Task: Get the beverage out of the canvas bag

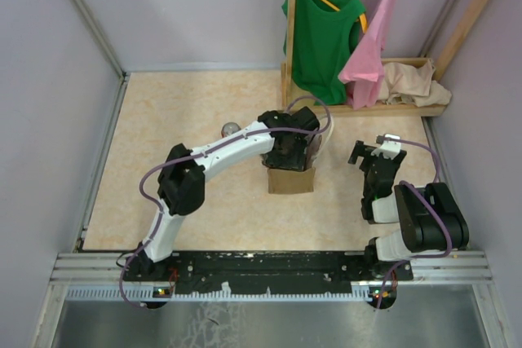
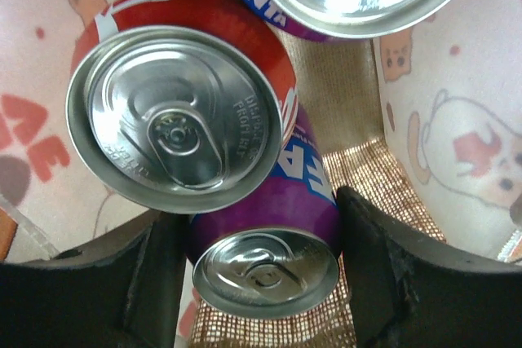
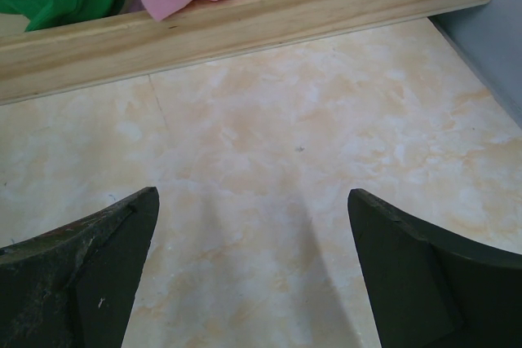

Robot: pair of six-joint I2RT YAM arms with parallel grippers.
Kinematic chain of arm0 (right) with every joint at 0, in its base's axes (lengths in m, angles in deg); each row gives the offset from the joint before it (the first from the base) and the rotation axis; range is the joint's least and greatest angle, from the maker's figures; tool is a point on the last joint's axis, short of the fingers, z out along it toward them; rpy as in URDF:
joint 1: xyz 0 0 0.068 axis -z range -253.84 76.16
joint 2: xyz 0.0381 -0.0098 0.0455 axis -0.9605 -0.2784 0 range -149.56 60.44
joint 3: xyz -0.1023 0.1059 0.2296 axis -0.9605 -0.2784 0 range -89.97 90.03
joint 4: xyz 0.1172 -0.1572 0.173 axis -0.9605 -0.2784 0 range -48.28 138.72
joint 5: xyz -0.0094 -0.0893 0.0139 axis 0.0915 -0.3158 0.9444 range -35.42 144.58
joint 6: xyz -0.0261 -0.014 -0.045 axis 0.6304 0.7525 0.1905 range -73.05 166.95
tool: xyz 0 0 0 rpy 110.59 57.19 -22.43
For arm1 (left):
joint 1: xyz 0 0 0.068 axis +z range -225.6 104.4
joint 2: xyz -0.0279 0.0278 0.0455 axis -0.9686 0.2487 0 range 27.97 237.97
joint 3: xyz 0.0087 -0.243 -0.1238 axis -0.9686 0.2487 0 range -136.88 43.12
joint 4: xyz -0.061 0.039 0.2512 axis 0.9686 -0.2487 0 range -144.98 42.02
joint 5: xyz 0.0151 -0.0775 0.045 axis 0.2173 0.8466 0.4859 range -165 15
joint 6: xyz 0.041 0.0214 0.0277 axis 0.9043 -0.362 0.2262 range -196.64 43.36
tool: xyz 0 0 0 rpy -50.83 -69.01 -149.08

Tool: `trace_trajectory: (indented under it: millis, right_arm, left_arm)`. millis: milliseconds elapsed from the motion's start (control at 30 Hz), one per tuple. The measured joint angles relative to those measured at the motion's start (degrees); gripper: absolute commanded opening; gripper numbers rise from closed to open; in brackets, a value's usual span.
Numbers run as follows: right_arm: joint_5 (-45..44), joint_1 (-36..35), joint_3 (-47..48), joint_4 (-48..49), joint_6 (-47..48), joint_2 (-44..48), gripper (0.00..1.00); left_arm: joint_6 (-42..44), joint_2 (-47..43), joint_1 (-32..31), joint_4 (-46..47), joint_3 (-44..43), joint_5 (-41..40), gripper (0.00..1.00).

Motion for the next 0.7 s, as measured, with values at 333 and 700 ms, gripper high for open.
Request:
trace_trajectory:
  millis: [333,700]
  right_arm:
    - [0.0,0.0,0.0,0.0,0.0,0.0,0.99]
    - [0.0,0.0,0.0,0.0,0.0,0.0,0.99]
  left_arm:
    - [2.1,0.7,0.1,-1.2,-1.7,1.1,0.00]
    - [8.3,1.0,0.1,-4.7,-10.5,4.6,0.00]
